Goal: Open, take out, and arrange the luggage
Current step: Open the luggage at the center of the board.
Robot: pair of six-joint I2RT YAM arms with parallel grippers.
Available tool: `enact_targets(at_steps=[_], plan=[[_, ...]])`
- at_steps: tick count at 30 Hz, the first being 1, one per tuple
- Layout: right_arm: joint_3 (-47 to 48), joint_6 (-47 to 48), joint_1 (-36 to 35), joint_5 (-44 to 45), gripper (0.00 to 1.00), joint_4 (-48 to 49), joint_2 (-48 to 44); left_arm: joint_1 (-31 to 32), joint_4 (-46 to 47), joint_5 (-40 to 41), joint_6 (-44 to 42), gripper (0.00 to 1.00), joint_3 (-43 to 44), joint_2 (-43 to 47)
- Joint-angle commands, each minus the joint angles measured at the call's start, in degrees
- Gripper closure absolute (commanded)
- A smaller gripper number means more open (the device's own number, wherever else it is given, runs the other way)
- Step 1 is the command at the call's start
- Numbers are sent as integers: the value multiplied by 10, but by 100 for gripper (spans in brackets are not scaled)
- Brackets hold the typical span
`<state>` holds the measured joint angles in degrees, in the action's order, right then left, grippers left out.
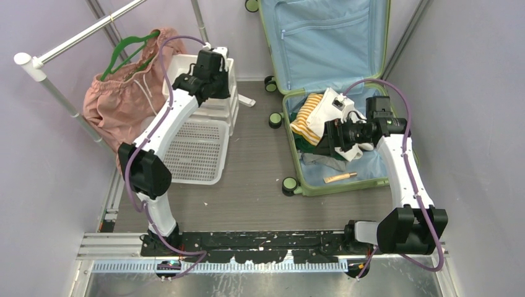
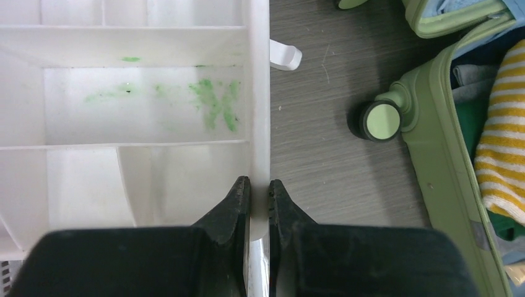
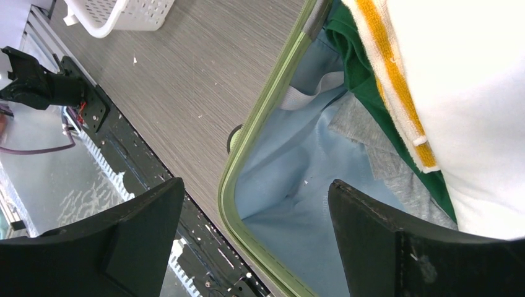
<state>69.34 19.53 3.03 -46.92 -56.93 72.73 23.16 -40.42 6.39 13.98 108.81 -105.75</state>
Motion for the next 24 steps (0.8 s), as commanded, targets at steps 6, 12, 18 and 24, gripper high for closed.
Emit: enact_targets(at_steps=[6,12,18,24], plan=[[3,-6,6,-24,8,25,-21,47,-16,-25,116,100,52,13],[-7,-6,8,-25,7,32,-28,84,23,-10,197,100,29,17],[-13,-7,11,-25,6,35,-34,126,4,35,259,97,55,-10],[-15,-7,13,-27,5,35,-37,148,-25,68,321,86,106,-46]])
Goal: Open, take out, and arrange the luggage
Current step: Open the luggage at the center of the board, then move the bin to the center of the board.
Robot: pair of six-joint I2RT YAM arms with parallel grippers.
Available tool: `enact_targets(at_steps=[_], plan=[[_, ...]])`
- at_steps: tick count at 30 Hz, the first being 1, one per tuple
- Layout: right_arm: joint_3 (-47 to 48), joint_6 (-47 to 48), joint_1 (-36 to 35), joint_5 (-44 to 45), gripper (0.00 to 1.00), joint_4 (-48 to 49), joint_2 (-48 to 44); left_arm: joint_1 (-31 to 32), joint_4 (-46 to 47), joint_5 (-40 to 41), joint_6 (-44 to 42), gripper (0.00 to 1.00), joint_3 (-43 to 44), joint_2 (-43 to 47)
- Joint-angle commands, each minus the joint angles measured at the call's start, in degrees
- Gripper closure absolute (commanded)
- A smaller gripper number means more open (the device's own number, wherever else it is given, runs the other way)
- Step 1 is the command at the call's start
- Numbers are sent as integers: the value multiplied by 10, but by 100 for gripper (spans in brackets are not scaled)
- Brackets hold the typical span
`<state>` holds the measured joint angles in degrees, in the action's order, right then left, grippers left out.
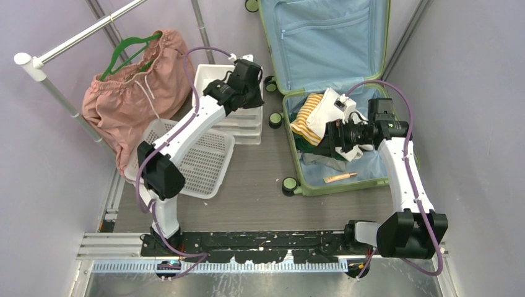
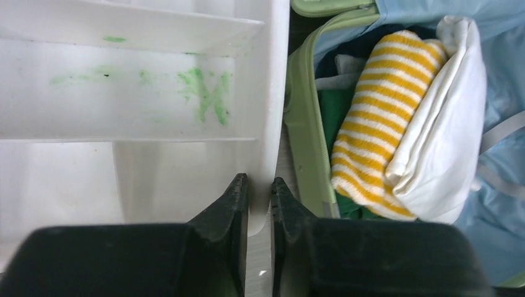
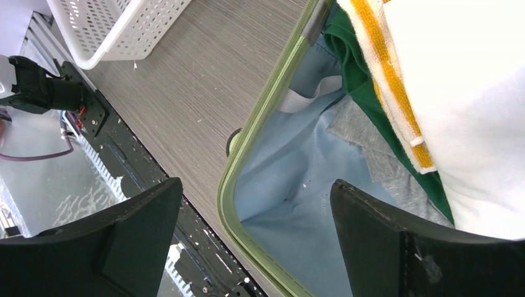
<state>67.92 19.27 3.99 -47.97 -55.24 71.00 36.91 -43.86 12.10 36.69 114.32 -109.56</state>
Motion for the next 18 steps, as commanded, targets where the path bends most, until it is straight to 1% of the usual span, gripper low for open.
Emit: enact_targets(at_steps=[1,2,4,9,13,16,18], plan=[[-1,-4,4,-16,5,19,-20,13,8,7,101,84,59,-15],[-1,-4,4,-16,5,18,-21,14,7,1,106,82,66,-24],[0,-4,4,-16,5,18,-20,18,7,-10,114,76,80,-35],[0,-1,6,-15,5,15,-26,21,16,-34,111,52,97,-42],[4,1,6,-15,4,10,-28,22,28,-54,89,36,98,-26],[11,5,6,-15,4,3,-27,21,41,-89,41,32,84,2],[14,7,6,-15,4,0,-27,20,56,-128,0,31,53,37]])
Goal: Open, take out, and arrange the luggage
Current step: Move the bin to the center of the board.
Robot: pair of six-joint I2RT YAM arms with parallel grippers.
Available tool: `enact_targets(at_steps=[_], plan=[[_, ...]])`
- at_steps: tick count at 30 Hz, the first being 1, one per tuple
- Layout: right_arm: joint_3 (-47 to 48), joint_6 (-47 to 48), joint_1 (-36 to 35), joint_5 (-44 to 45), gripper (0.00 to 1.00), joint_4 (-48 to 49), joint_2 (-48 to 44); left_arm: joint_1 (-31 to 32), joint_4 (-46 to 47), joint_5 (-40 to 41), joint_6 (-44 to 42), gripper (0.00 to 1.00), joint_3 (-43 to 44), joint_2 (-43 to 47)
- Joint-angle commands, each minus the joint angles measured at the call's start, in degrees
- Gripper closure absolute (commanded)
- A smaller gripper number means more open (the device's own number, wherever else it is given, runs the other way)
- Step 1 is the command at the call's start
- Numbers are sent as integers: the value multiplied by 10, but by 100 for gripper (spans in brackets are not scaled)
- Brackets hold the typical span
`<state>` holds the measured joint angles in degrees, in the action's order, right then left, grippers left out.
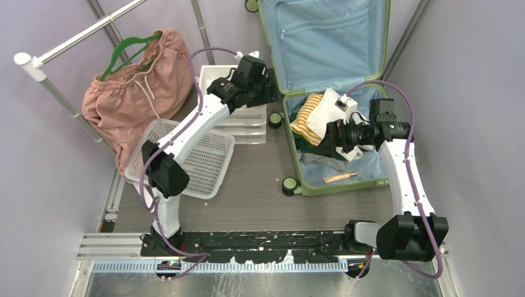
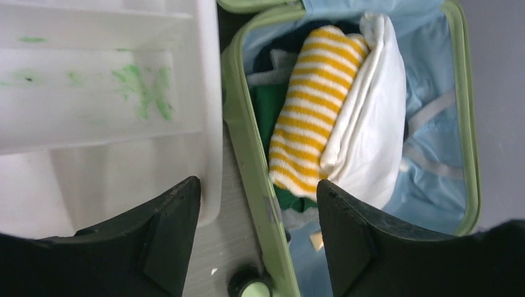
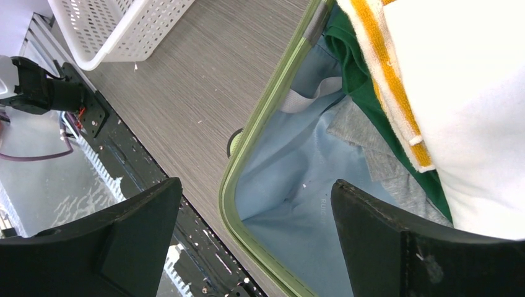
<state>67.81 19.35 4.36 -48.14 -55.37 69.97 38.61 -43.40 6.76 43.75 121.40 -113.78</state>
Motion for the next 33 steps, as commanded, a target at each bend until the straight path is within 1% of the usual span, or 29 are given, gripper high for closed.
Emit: enact_targets(at_steps=[1,5,9,13,15,18,21,23,25,30,33], plan=[[17,7,2,-13,4,0,-17,3,63,-107,-93,31,-39,98],[19,13,2,-12,4,-5,-16,3,108,-192,-169,31,-152,191],[18,17,2,-11,4,-8,-15,2,139,-227,-231,33,-283,295],[14,23,3,-10,4,-10,-16,2,146,-222,-307,35,-428,404],[10,25,3,-9,4,-9,-17,2,126,-198,-343,35,-486,447],[4,26,3,-10,4,-7,-18,0,91,-140,-402,34,-556,493],[1,26,3,-12,4,-6,-15,0,75,-88,-450,32,-596,497],[2,25,3,-14,4,-5,-10,-3,74,-72,-477,31,-610,484],[4,25,3,-15,4,-6,-6,-6,79,-38,-487,30,-614,462],[2,25,3,-15,4,-6,-4,-12,126,-20,-491,24,-618,398],[0,25,3,-15,4,-7,-7,-18,140,-19,-492,23,-608,355]])
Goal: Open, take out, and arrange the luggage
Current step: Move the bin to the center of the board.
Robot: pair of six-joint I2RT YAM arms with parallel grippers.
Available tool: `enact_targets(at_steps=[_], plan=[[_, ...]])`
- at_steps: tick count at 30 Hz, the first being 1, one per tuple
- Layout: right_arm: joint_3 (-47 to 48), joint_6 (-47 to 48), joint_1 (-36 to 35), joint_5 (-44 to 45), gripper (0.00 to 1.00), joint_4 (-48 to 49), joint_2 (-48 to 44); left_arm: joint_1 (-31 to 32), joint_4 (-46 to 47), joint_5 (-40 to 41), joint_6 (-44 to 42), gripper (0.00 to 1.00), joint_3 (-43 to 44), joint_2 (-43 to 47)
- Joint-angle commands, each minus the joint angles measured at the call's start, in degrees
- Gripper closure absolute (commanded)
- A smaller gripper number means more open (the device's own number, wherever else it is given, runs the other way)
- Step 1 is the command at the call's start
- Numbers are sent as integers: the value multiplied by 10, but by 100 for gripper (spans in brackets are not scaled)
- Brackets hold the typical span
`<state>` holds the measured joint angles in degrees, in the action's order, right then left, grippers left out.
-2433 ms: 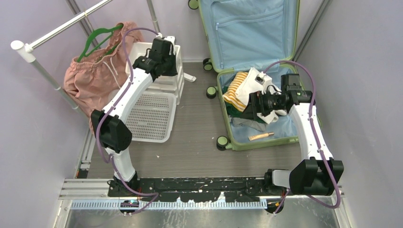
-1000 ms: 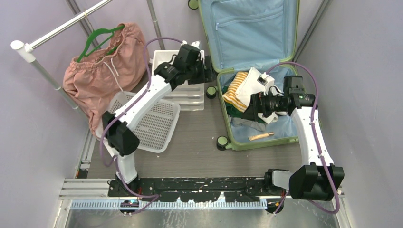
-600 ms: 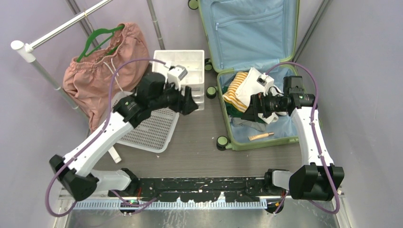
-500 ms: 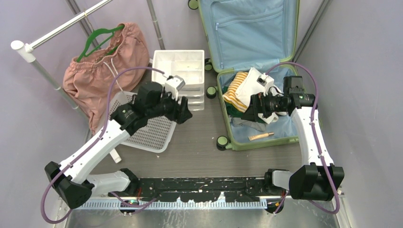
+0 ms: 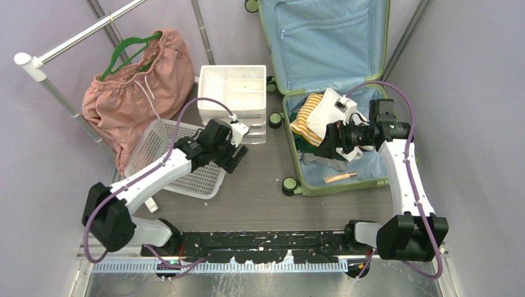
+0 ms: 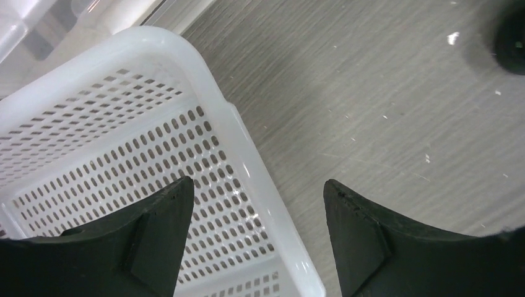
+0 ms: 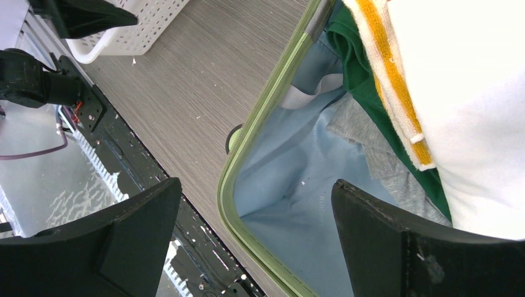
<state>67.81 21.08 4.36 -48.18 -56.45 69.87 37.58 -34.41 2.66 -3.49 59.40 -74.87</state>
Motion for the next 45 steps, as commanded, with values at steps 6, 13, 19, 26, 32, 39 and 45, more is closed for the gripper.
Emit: enact_targets(at_steps=[6,13,19,26,32,39,45], plan=[[-5,12,3,-7,3,2,-14,-20,24,-10,0,40,38,-95],[-2,16,7,-2,3,-1,-13,-19,36,-135,106,56,12,-67],[3,18,16,6,3,-2,-5,13,102,-210,218,57,-24,-36],[23,30,23,40,2,-10,2,71,205,-252,335,54,-20,-77],[62,30,23,64,3,-14,30,107,243,-269,379,50,23,-136],[95,5,18,68,4,11,65,131,326,-292,439,43,26,-162],[126,-32,-7,142,4,56,94,139,369,-302,451,37,21,-158]])
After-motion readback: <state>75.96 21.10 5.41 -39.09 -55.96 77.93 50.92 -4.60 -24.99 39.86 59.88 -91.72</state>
